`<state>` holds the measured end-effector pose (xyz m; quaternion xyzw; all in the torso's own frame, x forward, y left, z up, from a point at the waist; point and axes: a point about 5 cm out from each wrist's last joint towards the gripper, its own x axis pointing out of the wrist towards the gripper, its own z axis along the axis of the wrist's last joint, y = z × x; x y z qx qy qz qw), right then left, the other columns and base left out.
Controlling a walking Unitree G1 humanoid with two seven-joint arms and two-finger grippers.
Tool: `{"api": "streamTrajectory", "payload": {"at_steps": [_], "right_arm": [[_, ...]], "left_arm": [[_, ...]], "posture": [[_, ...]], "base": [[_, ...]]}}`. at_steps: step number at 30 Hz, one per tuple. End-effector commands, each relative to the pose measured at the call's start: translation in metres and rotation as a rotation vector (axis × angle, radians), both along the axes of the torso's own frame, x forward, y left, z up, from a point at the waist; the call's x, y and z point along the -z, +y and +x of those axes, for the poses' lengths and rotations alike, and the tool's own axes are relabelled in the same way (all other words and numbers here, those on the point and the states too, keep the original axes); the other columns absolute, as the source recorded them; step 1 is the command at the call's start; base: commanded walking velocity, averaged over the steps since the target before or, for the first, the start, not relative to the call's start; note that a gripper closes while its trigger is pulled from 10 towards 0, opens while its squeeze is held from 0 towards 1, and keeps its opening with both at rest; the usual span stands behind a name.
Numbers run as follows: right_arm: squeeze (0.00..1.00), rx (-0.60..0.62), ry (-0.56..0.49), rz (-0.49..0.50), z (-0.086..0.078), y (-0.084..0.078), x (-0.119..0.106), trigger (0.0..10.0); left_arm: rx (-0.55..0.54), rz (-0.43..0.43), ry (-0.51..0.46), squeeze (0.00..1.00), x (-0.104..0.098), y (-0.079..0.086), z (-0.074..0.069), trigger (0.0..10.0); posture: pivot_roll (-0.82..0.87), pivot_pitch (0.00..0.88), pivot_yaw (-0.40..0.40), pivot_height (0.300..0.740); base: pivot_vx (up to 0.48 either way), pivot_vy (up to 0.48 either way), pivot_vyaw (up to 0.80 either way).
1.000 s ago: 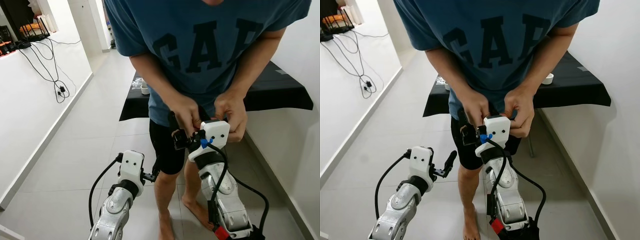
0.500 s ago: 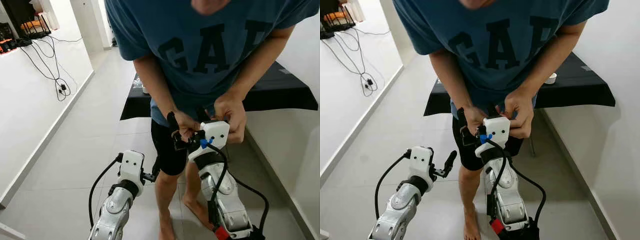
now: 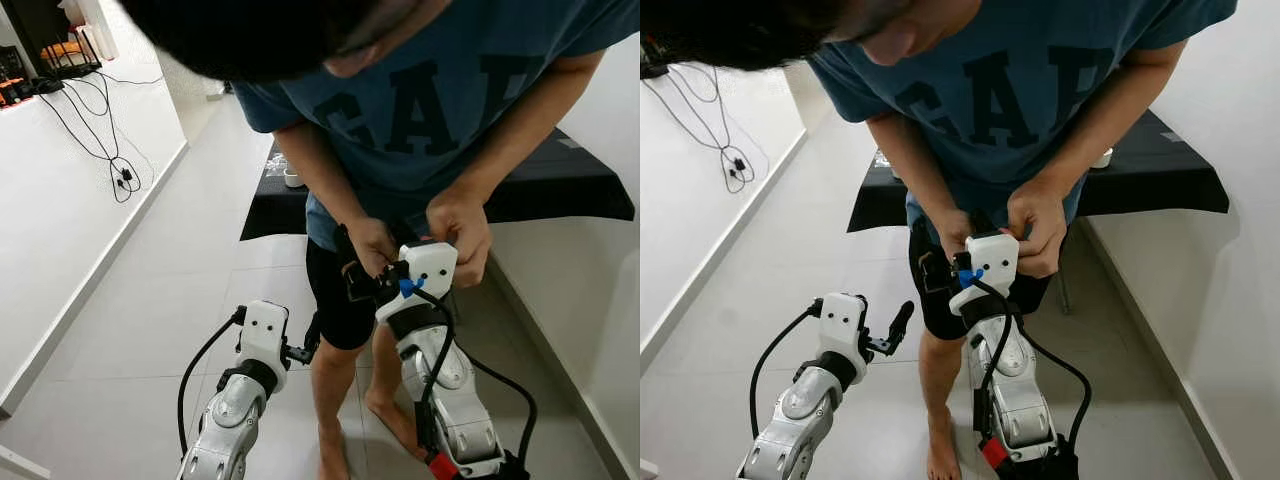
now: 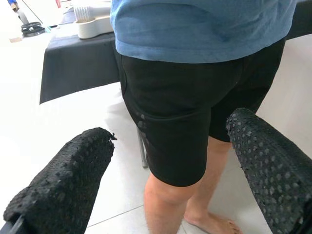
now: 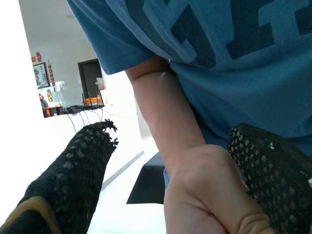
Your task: Building children table
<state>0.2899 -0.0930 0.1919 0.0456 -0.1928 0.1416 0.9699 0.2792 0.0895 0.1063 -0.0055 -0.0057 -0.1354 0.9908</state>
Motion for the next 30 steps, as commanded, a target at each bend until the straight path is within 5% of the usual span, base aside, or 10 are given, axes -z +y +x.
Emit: {"api": "streamTrajectory", "payload": {"at_steps": [1, 30], "right_arm": [[0.00, -0.006, 0.029, -0.008, 0.0006, 0.0030, 0.0050, 10.0], [0.00, -0.002, 0.031, -0.009, 0.0010, 0.0023, 0.0056, 10.0]], "left_arm": [[-0.003, 0.005, 0.022, 0.00, 0.0040, -0.0011, -0.0013, 10.0], [-0.001, 0.009, 0.020, 0.00, 0.0043, -0.0016, -0.0011, 10.0]], "posture": [[0.00, 0.000, 0.054, 0.740], [-0.01, 0.000, 0.056, 0.740]], "base": [[0.000, 0.000, 0.00], [0.000, 0.000, 0.00]]}}
